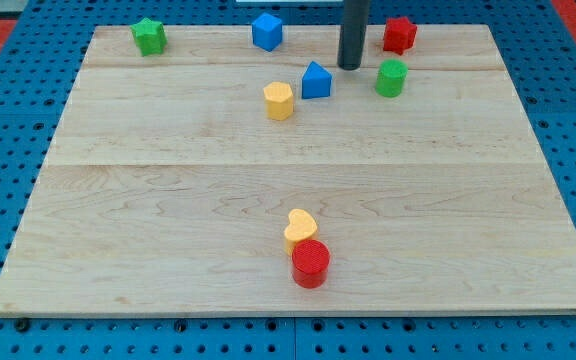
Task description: Push the red circle towards the center left
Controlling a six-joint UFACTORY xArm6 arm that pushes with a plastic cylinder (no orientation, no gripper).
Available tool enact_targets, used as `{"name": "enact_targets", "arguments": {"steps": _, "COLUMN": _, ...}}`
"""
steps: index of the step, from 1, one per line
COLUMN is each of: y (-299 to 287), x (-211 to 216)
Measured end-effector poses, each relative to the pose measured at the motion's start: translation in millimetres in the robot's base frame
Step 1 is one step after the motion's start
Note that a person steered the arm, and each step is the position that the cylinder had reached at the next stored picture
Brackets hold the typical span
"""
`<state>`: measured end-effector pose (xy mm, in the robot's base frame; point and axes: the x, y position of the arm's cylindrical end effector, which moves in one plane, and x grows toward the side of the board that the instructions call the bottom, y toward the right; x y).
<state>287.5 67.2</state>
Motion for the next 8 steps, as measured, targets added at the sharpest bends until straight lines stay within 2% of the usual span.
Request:
{"name": "enact_targets", "arguments": {"steps": 2, "y": -1.0, "x": 67.1}}
{"name": "enact_targets", "arguments": {"steps": 3, "y": 13.7, "x": 154.0}}
{"name": "enact_targets", "arguments": {"steps": 4, "y": 26.0, "x": 264.7}}
{"name": "enact_targets", "arguments": {"steps": 5, "y": -10.0, "x": 326.4}}
{"name": "enact_targets", "arguments": {"steps": 6, "y": -116.5, "x": 303.7}}
{"name": "enact_targets", "arguments": {"steps": 7, "y": -136.6, "x": 296.2}}
{"name": "enact_targets", "arguments": {"steps": 8, "y": -95.8, "x": 319.5}}
